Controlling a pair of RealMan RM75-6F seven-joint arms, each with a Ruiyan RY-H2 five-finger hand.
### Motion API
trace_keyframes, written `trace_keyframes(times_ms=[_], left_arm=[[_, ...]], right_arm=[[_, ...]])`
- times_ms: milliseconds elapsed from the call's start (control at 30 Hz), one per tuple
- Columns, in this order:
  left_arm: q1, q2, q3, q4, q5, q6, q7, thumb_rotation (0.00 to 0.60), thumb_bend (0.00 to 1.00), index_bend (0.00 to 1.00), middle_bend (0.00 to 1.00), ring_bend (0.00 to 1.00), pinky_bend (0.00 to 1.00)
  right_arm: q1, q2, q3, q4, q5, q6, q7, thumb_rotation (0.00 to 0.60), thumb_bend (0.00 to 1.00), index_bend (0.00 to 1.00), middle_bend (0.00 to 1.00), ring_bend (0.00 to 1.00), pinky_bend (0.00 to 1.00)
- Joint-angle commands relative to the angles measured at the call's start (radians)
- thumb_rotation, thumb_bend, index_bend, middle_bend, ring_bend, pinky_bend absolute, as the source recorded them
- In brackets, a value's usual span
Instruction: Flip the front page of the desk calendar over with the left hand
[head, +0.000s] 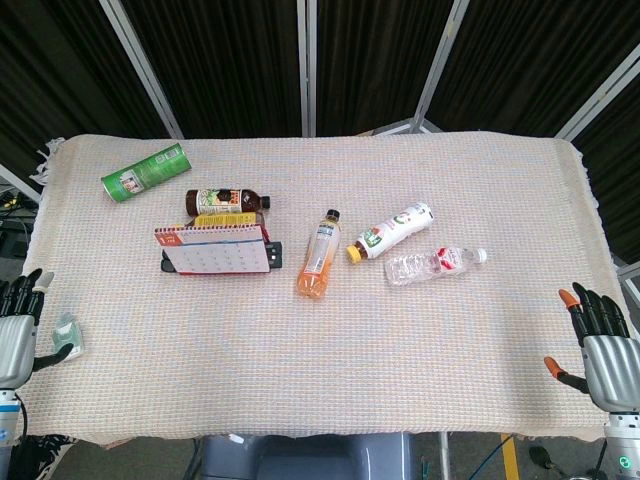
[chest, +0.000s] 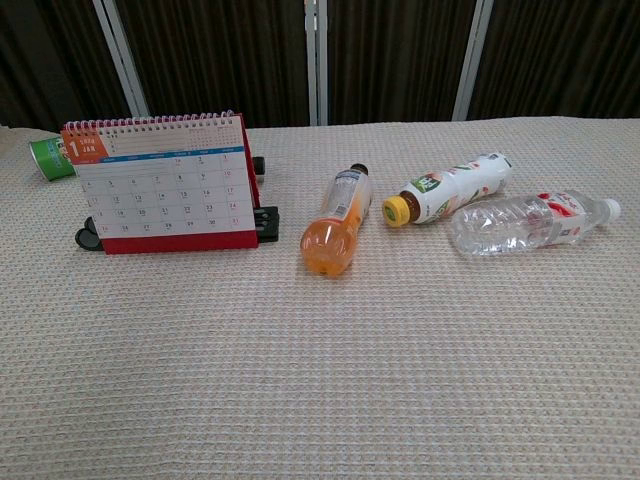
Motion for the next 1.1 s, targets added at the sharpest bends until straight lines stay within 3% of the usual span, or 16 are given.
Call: trace_keyframes(times_ms=[33, 333, 433, 500, 567, 667, 800, 967, 1100], left_arm=[[0.000, 0.000, 0.001, 0.000, -0.001, -0.001, 0.000, 0.600, 0.09, 0.00, 0.00, 0.00, 0.00], [0.002, -0.002, 0.000, -0.001, -0.006, -0.002, -0.002, 0.600, 0.10, 0.00, 0.00, 0.00, 0.00], [-0.001, -0.003, -0.002, -0.003, -0.008, -0.008, -0.016, 0.600, 0.18, 0.00, 0.00, 0.00, 0.01], [-0.003, -0.009, -0.009, 0.003, -0.009, -0.005, -0.025, 0.600, 0.35, 0.00, 0.07, 0.12, 0.13], [-0.003, -0.026, -0.025, 0.010, -0.016, 0.013, -0.028, 0.600, 0.57, 0.00, 0.31, 0.41, 0.37], [-0.007, -0.071, -0.046, 0.013, -0.039, 0.013, -0.075, 0.600, 0.70, 0.00, 0.51, 0.58, 0.50], [-0.040, -0.093, -0.073, -0.022, -0.135, -0.102, -0.183, 0.600, 0.79, 0.00, 0.60, 0.65, 0.54], [-0.114, -0.122, -0.119, -0.027, -0.294, -0.271, -0.218, 0.600, 0.81, 0.00, 0.61, 0.66, 0.55], [-0.155, -0.133, -0.147, -0.027, -0.389, -0.348, -0.219, 0.600, 0.83, 0.00, 0.61, 0.67, 0.56]], right_arm=[[0.001, 0.000, 0.000, 0.000, 0.000, -0.001, 0.000, 0.600, 0.12, 0.02, 0.00, 0.00, 0.00], [0.000, 0.003, -0.003, -0.005, -0.009, 0.003, 0.007, 0.600, 0.12, 0.02, 0.00, 0.00, 0.00], [0.001, 0.003, -0.004, -0.007, -0.011, 0.002, 0.004, 0.600, 0.12, 0.02, 0.00, 0.00, 0.00], [0.001, 0.003, -0.003, -0.009, -0.008, 0.001, 0.005, 0.600, 0.12, 0.02, 0.00, 0.00, 0.00], [0.001, 0.005, -0.002, -0.012, -0.007, 0.003, 0.009, 0.600, 0.12, 0.02, 0.00, 0.00, 0.00], [-0.001, 0.009, -0.001, -0.015, -0.007, 0.006, 0.016, 0.600, 0.12, 0.02, 0.00, 0.00, 0.00], [0.000, 0.012, -0.005, -0.013, -0.006, -0.001, 0.023, 0.600, 0.12, 0.02, 0.00, 0.00, 0.00], [0.001, 0.015, -0.005, -0.018, -0.012, 0.001, 0.030, 0.600, 0.12, 0.02, 0.00, 0.00, 0.00], [0.002, 0.016, -0.005, -0.019, -0.011, -0.001, 0.033, 0.600, 0.12, 0.02, 0.00, 0.00, 0.00]])
